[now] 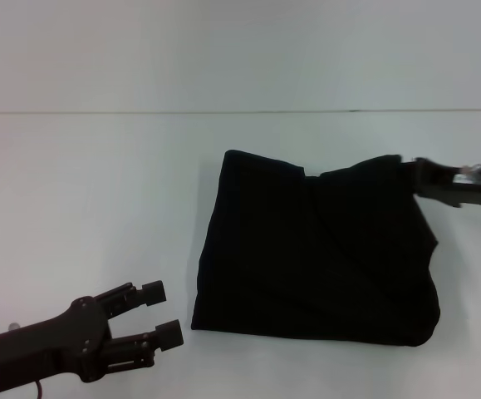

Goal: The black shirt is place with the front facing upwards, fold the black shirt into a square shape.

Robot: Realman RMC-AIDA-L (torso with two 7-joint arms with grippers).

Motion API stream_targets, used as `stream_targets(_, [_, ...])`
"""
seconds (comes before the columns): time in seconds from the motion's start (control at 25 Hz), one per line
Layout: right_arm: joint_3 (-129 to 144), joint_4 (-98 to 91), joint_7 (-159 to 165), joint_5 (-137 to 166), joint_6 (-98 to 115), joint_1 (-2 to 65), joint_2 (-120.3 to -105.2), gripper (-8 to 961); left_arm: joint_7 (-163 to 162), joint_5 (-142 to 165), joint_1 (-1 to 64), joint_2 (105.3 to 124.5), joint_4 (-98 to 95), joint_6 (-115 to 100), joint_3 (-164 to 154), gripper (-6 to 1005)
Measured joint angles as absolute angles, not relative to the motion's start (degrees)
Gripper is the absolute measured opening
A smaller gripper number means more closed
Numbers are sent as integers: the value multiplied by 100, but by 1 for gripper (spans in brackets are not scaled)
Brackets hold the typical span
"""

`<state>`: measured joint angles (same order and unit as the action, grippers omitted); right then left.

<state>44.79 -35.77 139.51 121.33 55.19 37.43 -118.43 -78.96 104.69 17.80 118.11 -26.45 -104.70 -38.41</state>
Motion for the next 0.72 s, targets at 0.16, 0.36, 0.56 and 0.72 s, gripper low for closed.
stream_targets(0.16, [4174,-3577,13761,11701,5520,3451,-11766,313,-7912,10469,1784,11805,-2645,-10476,-3841,949])
stream_targets(0.36, [3898,-3564,13427,11196,5575,3174,-11711,410,-7912,10468,1785,11812,-2645,-10474,-3814,950])
stream_targets(0.56, [3836,-3503,13041,10954,5701,3151,-11682,588,-7962,10464,1819,11820,-2645,-10473,-3756,950])
stream_targets(0.72, [3493,-3503,11629,10080,6484,2959,-11713,626,-8091,10459,1856,11834,-2645,-10446,-3581,950])
